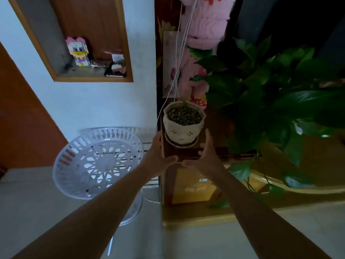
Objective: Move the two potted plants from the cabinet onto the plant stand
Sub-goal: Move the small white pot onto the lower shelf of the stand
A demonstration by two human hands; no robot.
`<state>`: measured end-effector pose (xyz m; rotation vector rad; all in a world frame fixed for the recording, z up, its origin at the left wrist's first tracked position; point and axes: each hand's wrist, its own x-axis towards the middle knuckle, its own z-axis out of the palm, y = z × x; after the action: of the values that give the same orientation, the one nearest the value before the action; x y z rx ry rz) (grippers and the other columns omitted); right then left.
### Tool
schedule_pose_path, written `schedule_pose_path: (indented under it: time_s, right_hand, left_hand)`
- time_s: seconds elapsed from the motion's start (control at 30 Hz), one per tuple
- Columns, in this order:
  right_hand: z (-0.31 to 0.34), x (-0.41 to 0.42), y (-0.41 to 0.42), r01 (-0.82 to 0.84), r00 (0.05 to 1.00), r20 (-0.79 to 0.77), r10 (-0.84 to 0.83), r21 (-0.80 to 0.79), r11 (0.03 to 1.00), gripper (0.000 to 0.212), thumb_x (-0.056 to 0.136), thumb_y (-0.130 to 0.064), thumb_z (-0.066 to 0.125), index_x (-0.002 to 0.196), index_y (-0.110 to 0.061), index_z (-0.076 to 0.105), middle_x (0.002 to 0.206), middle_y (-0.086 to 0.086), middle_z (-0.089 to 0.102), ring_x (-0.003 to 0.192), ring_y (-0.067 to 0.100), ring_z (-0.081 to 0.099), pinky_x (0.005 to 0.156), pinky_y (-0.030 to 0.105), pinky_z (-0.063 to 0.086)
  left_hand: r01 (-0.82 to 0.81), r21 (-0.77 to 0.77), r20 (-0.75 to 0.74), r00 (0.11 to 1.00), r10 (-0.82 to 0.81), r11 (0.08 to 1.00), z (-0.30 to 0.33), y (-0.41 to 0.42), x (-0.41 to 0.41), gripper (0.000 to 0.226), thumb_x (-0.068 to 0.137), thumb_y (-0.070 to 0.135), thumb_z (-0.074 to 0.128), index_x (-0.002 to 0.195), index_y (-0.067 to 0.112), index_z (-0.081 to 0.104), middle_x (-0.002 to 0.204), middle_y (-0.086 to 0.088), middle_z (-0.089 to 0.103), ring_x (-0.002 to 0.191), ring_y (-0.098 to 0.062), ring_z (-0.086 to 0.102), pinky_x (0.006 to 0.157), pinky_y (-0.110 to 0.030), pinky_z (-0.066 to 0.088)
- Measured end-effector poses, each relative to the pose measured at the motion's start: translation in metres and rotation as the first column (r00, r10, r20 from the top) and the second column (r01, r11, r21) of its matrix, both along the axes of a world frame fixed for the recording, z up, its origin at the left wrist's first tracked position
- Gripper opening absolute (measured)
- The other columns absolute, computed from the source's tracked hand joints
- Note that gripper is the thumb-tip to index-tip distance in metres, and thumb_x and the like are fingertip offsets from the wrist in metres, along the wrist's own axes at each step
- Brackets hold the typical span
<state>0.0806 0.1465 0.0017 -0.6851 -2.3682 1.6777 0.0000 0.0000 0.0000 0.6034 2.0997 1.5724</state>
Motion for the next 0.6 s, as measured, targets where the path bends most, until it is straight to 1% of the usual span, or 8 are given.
schedule_pose_path:
  time_s: [0.07, 0.13, 0.2, 0.27, 0.33, 0.43, 0.5, 0.6]
  right_hand:
    - [-0.011, -0.014, 0.008, -0.032, 0.997, -0.074, 0.035, 0.046, 0.998, 0.130, 0.058, -0.011, 0.084, 0.144, -0.042, -0.008, 0.156, -0.001, 0.011, 0.139, 0.021, 0.023, 0.108, 0.043, 0.033]
    - [-0.026, -0.029, 0.018, -0.038, 0.996, -0.084, 0.042, 0.053, 0.998, 0.132, 0.057, -0.013, 0.085, 0.143, -0.042, -0.011, 0.157, -0.008, 0.005, 0.136, 0.011, 0.018, 0.105, 0.034, 0.029]
    - [-0.043, -0.044, 0.025, -0.033, 0.994, -0.104, 0.044, 0.107, 0.994, 0.135, 0.056, -0.013, 0.086, 0.144, -0.039, -0.013, 0.157, -0.010, 0.001, 0.132, 0.005, 0.013, 0.102, 0.028, 0.024]
    - [-0.050, -0.052, 0.029, -0.023, 0.994, -0.106, 0.039, 0.151, 0.988, 0.137, 0.055, -0.015, 0.088, 0.144, -0.036, -0.014, 0.158, -0.008, -0.002, 0.130, 0.002, 0.011, 0.101, 0.025, 0.021]
    - [-0.061, -0.059, 0.034, -0.013, 0.990, -0.135, 0.040, 0.189, 0.982, 0.141, 0.053, -0.016, 0.089, 0.144, -0.034, -0.016, 0.158, -0.008, -0.002, 0.126, -0.003, 0.009, 0.101, 0.022, 0.021]
    - [-0.074, -0.069, 0.038, 0.004, 0.975, -0.218, 0.048, 0.233, 0.972, 0.144, 0.048, -0.016, 0.091, 0.145, -0.031, -0.015, 0.158, -0.006, -0.002, 0.135, 0.000, 0.008, 0.106, 0.023, 0.025]
    - [-0.081, -0.074, 0.041, 0.010, 0.958, -0.281, 0.058, 0.235, 0.972, 0.145, 0.047, -0.013, 0.091, 0.145, -0.028, -0.014, 0.157, -0.003, 0.001, 0.142, 0.008, 0.010, 0.112, 0.031, 0.027]
    - [-0.088, -0.079, 0.044, 0.019, 0.931, -0.356, 0.082, 0.270, 0.963, 0.146, 0.046, -0.010, 0.091, 0.143, -0.027, -0.016, 0.157, -0.001, 0.001, 0.143, 0.010, 0.010, 0.115, 0.036, 0.027]
  left_hand:
    - [0.016, -0.015, -0.063, 0.998, -0.017, 1.000, -0.008, 0.011, -0.018, 0.091, 0.075, 0.007, 0.071, 0.143, 0.020, 0.012, 0.121, 0.005, 0.032, 0.117, -0.017, 0.037, 0.098, -0.040, 0.042]
    - [0.007, -0.046, -0.081, 0.997, -0.011, 0.999, -0.018, 0.018, -0.039, 0.092, 0.074, 0.008, 0.072, 0.143, 0.019, 0.012, 0.126, 0.002, 0.033, 0.119, -0.018, 0.036, 0.101, -0.040, 0.040]
    - [0.012, -0.046, -0.135, 0.991, -0.018, 0.999, -0.031, 0.023, -0.057, 0.095, 0.072, 0.008, 0.074, 0.143, 0.019, 0.012, 0.125, 0.006, 0.033, 0.117, -0.013, 0.035, 0.094, -0.026, 0.042]
    - [0.034, 0.014, -0.160, 0.987, -0.031, 0.999, -0.036, 0.026, -0.069, 0.097, 0.069, 0.001, 0.075, 0.142, 0.018, 0.013, 0.121, 0.011, 0.033, 0.117, -0.009, 0.034, 0.080, -0.004, 0.041]
    - [0.064, 0.094, -0.153, 0.987, -0.050, 0.993, -0.046, 0.030, -0.083, 0.101, 0.067, -0.006, 0.074, 0.143, 0.017, 0.011, 0.123, 0.008, 0.034, 0.118, -0.008, 0.033, 0.072, 0.003, 0.041]
    - [0.094, 0.131, -0.160, 0.984, -0.072, 0.987, -0.059, 0.037, -0.099, 0.105, 0.068, -0.004, 0.075, 0.145, 0.018, 0.007, 0.127, 0.007, 0.037, 0.113, -0.002, 0.042, 0.070, 0.001, 0.044]
    - [0.111, 0.155, -0.169, 0.982, -0.084, 0.982, -0.069, 0.040, -0.107, 0.107, 0.068, -0.001, 0.076, 0.146, 0.020, 0.005, 0.130, 0.006, 0.040, 0.109, 0.006, 0.046, 0.071, -0.002, 0.046]
    - [0.152, 0.225, -0.188, 0.976, -0.110, 0.962, -0.081, 0.044, -0.118, 0.102, 0.066, 0.000, 0.076, 0.142, 0.025, 0.013, 0.137, -0.008, 0.046, 0.122, -0.015, 0.050, 0.081, -0.012, 0.051]
